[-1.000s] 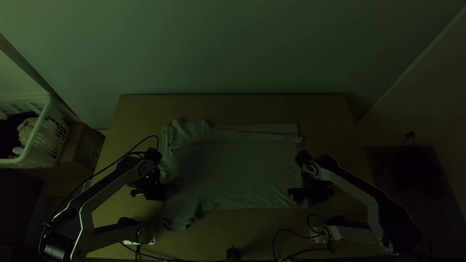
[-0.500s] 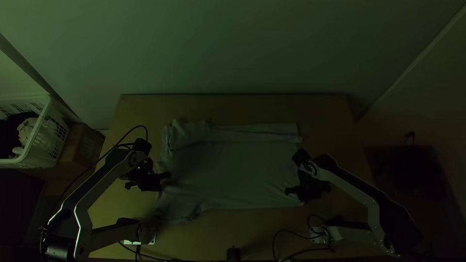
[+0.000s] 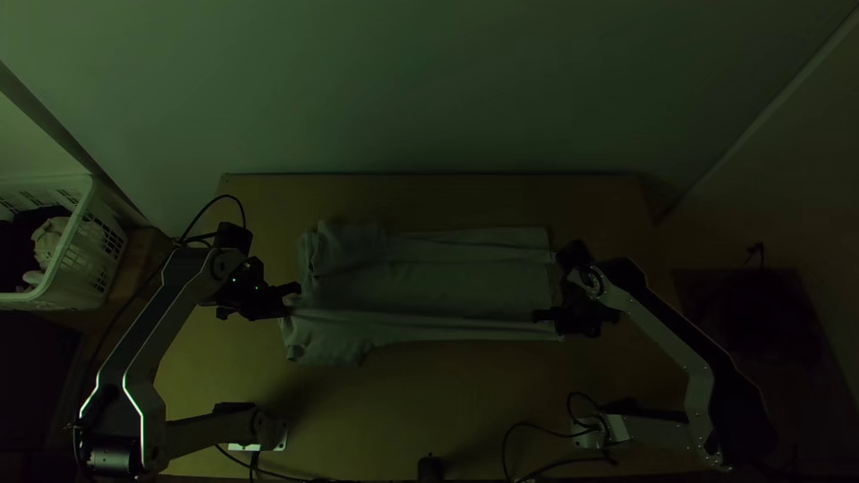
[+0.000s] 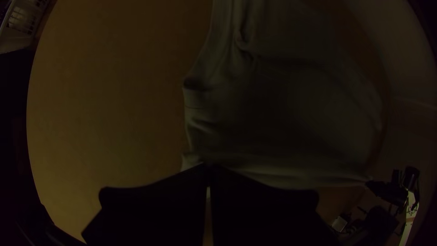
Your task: Fold the t-shirt
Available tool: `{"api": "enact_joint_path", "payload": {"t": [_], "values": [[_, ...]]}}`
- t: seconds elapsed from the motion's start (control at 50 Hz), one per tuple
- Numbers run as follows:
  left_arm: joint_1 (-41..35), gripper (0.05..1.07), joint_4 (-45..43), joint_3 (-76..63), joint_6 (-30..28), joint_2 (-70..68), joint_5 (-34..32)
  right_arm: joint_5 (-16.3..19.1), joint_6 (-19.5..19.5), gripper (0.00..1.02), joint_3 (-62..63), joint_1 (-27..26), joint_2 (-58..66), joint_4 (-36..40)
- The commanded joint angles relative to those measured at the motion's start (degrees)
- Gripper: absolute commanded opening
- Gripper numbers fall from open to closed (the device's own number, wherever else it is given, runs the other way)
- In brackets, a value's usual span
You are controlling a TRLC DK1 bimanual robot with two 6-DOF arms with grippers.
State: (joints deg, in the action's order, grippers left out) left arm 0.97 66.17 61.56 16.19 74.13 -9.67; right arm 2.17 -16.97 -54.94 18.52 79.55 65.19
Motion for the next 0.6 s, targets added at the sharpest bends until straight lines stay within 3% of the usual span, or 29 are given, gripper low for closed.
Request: {"api": "enact_joint_path", "payload": {"t": [0.0,0.58], "values": [[0.70,0.08,0.98,2.95,-0.63,1.90,0.18,-1.56,1.68,0.03,-3.25,-2.09,2.81,0.99],[0.70,0.08,0.98,19.91,-0.19,16.22,0.18,-1.74,4.23,0.03,-24.34,-7.54,19.86,-0.94]]}}
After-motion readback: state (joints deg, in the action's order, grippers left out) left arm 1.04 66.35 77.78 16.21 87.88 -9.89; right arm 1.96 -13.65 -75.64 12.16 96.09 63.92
